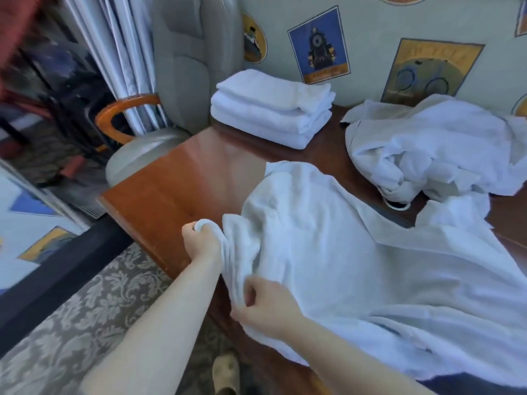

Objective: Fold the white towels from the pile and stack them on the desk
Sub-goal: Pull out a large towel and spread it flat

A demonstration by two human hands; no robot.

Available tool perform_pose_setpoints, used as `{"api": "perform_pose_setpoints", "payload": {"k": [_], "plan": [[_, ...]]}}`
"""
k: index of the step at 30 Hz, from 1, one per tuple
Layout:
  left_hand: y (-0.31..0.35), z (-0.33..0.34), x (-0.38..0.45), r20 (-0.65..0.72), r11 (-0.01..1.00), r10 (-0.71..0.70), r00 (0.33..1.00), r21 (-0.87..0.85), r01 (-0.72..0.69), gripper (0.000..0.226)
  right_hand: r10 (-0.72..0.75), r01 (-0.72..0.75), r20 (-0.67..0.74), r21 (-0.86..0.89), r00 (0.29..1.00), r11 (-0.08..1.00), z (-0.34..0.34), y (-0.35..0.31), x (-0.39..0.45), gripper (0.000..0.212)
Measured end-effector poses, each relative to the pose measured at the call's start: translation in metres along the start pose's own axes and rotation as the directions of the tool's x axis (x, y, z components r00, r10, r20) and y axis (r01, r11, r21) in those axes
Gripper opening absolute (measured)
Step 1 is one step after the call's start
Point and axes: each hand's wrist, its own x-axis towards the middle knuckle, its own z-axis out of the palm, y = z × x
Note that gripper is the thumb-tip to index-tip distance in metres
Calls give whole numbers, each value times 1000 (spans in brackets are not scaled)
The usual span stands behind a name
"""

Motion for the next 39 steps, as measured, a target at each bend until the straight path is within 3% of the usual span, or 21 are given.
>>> {"api": "perform_pose_setpoints", "payload": {"k": [1,2,3,4,6,7,9,12,14,17,19,21,23,25,27,28,30,32,34,37,39], "plan": [[-1,-6,9,-47,1000,-11,999,12,12,29,33,-44,210,51,977,998,1,-2,7,24],[-3,-14,19,-103,1000,-6,995,28,9,31,42,-82,285,127,958,989,-7,-2,15,18],[-3,-23,30,-139,999,18,990,46,-11,30,53,-86,182,182,982,980,-19,0,27,11],[-3,-30,40,-147,997,44,988,71,-34,29,88,-79,-47,165,995,983,-34,3,42,5],[-2,-35,61,-93,990,34,995,136,-21,32,115,-104,-449,47,886,993,-66,15,75,24],[-3,-35,69,-32,986,4,999,169,1,37,140,-153,-493,15,859,988,-75,23,89,38],[-10,-33,78,156,958,-13,988,285,-33,50,226,-290,-405,-104,886,951,-73,36,111,54],[-24,-31,91,377,846,33,926,482,-227,32,196,-319,-422,-246,885,915,-51,51,129,25],[-25,-35,108,324,825,117,939,494,-273,21,173,-305,-498,-197,850,932,-60,63,130,11],[-9,-44,141,21,905,113,993,410,-112,37,305,-399,-651,3,695,917,-107,95,112,11],[-2,-49,157,-93,931,62,994,364,-24,42,377,-488,-710,55,594,871,-126,111,95,19],[1,-45,160,-56,934,66,996,354,-42,38,345,-511,-772,31,534,859,-120,96,90,35],[0,-39,153,10,933,105,994,345,-102,33,141,-389,-829,-98,541,916,-93,60,95,40],[-6,-32,146,23,901,169,985,402,-164,36,-194,-78,-737,-318,648,945,-54,16,98,27],[-9,-27,142,20,829,249,968,513,-224,42,-499,199,-411,-586,763,785,-10,-7,95,21],[-8,-26,142,33,801,273,961,545,-247,44,-516,275,-220,-643,828,715,6,-10,91,25],[-4,-26,148,48,807,252,967,541,-237,44,-355,241,-50,-643,934,726,20,-1,78,29],[-3,-27,154,45,842,208,977,500,-202,34,-235,199,25,-622,972,757,19,13,67,24],[-7,-27,151,80,834,217,973,503,-227,25,-98,142,107,-571,989,809,15,9,61,22],[-10,-19,142,107,793,268,957,539,-283,25,119,34,278,-488,953,872,2,-16,75,28],[-6,-17,141,107,701,362,926,624,-347,30,96,-8,213,-378,972,926,-11,-30,98,20]]}}
